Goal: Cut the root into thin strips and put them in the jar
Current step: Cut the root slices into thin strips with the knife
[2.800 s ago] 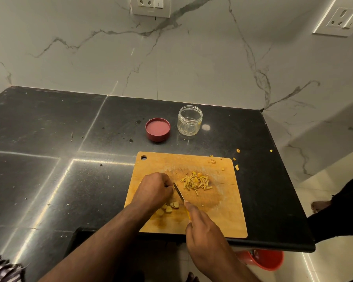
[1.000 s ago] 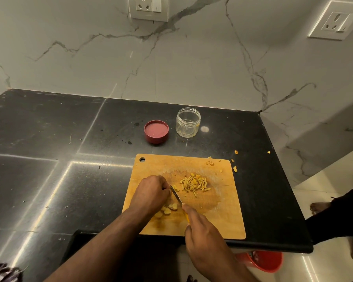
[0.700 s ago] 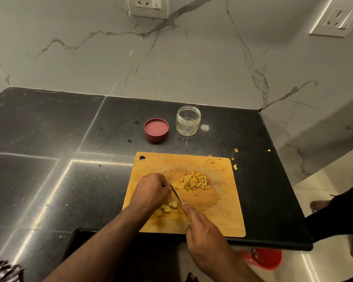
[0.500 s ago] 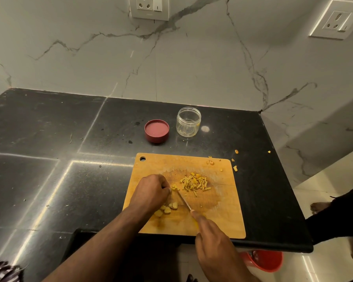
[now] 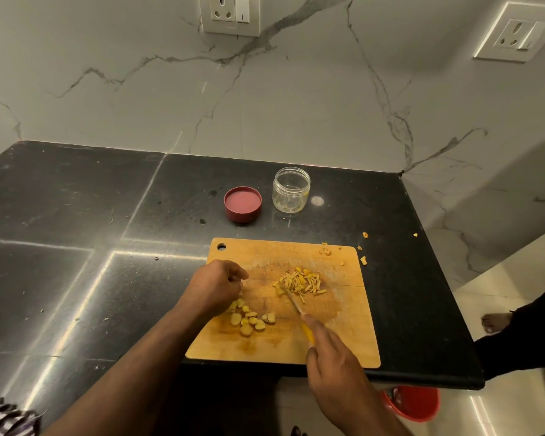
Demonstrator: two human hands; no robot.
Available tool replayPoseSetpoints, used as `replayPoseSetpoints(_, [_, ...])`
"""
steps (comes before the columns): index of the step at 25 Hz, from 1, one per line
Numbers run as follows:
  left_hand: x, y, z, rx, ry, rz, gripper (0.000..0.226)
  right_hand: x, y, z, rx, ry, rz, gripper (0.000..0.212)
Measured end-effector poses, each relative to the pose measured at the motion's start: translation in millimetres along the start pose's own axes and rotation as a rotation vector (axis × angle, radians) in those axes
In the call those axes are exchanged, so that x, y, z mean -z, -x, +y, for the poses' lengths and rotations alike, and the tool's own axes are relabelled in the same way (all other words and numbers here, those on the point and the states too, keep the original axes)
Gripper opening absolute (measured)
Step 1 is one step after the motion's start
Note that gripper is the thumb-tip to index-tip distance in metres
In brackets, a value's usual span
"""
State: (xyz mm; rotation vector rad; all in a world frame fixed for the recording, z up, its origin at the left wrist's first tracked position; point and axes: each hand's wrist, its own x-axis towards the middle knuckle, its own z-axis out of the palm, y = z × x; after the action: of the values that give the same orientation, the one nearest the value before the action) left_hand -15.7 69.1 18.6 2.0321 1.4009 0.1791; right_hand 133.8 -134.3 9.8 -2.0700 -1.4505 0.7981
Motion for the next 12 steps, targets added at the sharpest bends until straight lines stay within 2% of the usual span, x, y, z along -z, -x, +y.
replayPoseSetpoints(2, [3, 1, -2, 0.007, 0.000, -0.016, 0.028, 5, 1, 4, -0.012, -0.009, 0.044, 0.051])
replayPoseSetpoints(6, [4, 2, 0, -0.002, 0.003, -0.070, 0.025, 2, 3, 2, 0.036, -0.001, -0.067, 0.049])
replayPoseSetpoints(12, [-7, 11, 11, -0.108, -0.054, -0.265, 0.020, 9, 2, 9, -0.042, -0.049, 0.035, 0.049])
